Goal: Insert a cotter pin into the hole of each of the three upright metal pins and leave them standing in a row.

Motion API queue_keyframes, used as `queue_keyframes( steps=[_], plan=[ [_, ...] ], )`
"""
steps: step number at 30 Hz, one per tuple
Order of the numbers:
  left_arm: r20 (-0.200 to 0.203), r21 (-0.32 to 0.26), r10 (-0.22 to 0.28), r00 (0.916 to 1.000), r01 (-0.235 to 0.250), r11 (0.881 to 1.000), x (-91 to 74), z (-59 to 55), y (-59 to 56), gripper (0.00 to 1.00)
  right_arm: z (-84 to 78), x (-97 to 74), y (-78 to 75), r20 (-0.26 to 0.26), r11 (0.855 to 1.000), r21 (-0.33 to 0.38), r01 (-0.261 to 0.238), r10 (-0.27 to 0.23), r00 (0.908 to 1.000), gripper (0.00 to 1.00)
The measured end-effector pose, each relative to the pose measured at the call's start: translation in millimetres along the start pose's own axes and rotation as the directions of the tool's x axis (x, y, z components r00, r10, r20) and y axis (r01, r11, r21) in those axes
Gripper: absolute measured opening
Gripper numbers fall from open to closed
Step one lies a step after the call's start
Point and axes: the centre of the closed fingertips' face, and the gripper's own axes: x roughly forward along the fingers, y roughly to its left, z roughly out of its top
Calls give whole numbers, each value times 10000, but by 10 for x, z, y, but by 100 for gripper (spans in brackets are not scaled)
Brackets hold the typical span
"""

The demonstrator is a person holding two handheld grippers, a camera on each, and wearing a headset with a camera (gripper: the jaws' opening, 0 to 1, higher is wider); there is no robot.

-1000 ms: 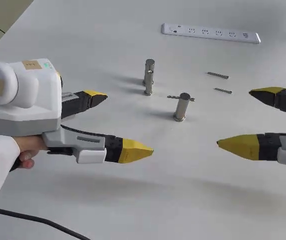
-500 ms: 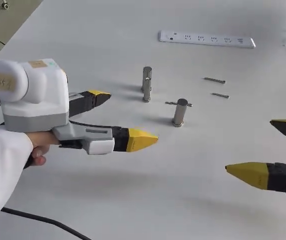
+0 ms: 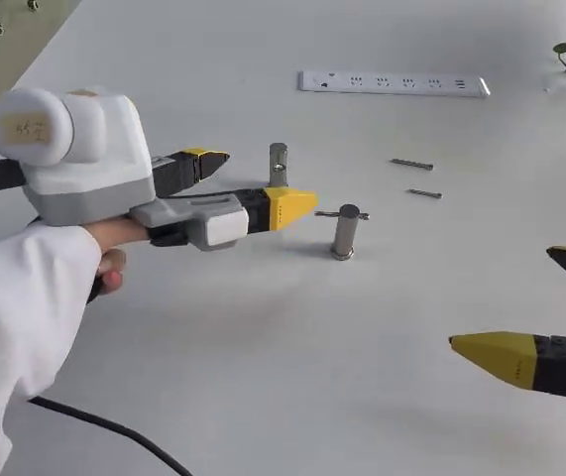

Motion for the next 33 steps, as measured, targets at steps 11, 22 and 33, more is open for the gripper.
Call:
queue_keyframes(
  steps=[11,22,33],
  plan=[
    [-557,410,552,9969,-529,9978,387,-4,196,48,85,-62,-80,513,9986,456,271,-295,9982,94],
    [-1378,502,725,9878,-661,9965,522,-259,271,33,61,-70,-76,489,9978,597,280,-310,9983,92],
    [-1676,520,784,9827,-706,9961,589,-380,282,23,41,-69,-24,407,9984,521,200,-221,9989,94]
  ],
)
